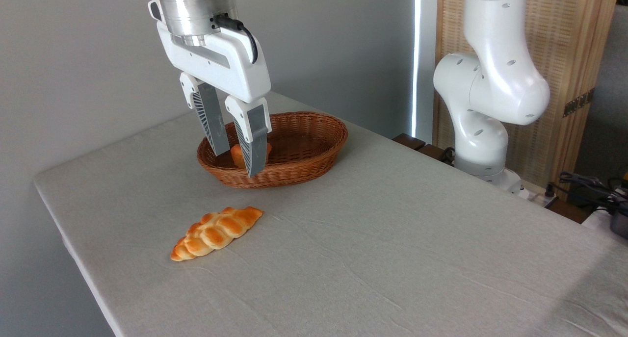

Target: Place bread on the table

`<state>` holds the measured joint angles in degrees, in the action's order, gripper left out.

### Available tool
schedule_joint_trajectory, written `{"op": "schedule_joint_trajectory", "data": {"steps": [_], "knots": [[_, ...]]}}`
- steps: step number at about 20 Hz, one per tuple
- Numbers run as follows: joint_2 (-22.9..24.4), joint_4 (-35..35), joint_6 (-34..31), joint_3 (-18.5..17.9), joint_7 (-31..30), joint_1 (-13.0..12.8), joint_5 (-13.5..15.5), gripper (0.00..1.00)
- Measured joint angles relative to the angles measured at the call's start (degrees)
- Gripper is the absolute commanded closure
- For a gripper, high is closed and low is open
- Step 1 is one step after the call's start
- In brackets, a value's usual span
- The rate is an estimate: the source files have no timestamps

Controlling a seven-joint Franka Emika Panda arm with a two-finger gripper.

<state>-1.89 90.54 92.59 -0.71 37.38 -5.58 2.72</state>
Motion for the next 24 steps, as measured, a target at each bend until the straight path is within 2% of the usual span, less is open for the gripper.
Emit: {"op": "schedule_joint_trajectory", "data": {"steps": [15,24], "knots": [[0.2,0.0,0.0,0.1,0.0,0.2,0.0,0.0],[0.4,0.0,0.0,3.8,0.1,0.0,0.1,0.0]]}}
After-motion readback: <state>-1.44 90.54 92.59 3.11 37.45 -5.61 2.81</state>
